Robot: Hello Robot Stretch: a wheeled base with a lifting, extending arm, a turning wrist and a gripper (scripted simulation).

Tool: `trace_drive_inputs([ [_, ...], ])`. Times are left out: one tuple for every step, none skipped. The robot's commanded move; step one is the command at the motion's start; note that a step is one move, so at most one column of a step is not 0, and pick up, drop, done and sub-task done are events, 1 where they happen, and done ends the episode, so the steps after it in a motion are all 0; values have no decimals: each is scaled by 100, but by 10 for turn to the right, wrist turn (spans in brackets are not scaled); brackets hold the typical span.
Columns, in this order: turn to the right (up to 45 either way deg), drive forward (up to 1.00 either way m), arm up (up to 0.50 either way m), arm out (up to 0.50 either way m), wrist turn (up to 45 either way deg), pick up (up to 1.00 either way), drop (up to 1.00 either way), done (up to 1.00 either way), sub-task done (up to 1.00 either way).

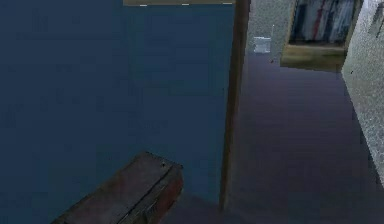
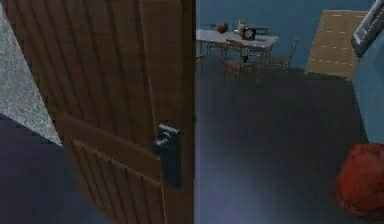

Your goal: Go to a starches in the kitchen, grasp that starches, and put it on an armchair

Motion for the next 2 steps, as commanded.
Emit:
trace_drive_inputs([
  [270, 0, 0, 0, 0, 0, 0, 0, 0],
  [0, 100, 0, 0, 0, 0, 0, 0, 0],
])
